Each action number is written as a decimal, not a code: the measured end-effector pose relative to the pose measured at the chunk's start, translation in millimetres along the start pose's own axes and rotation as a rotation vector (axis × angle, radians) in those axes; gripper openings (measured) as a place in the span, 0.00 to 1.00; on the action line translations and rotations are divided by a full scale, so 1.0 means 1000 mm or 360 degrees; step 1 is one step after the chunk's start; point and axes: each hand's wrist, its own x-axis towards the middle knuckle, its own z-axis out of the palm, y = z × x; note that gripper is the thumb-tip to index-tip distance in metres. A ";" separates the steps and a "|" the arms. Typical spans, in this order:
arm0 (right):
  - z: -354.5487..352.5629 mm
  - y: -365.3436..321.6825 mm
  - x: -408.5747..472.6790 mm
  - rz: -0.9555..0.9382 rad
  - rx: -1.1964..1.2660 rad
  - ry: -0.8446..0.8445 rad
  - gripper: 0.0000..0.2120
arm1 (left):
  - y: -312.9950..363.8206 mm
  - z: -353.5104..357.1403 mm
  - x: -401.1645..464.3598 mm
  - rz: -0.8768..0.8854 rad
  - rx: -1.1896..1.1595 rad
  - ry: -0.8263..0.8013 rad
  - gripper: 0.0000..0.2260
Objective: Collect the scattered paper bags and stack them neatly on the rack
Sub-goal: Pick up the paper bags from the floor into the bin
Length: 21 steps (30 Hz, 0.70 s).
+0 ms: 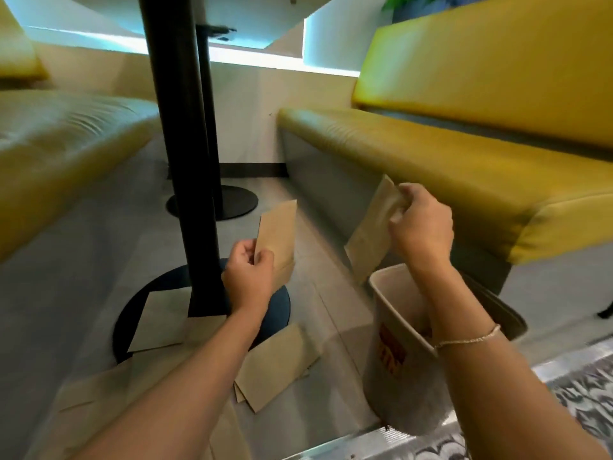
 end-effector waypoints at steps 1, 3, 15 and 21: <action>-0.016 0.002 0.006 -0.0018 -0.0039 0.0098 0.19 | 0.013 0.006 -0.004 0.0006 -0.0050 -0.0014 0.05; -0.045 0.009 0.016 -0.0010 -0.0135 0.0244 0.18 | 0.037 0.020 -0.014 0.0029 -0.0152 -0.0071 0.05; -0.046 0.081 0.019 0.0319 -0.0159 0.0013 0.19 | 0.069 0.104 -0.105 0.0013 -0.0192 -0.0780 0.06; -0.018 0.078 0.009 0.0226 -0.0040 -0.0116 0.16 | 0.026 0.101 -0.107 -0.0160 -0.0048 -0.0958 0.09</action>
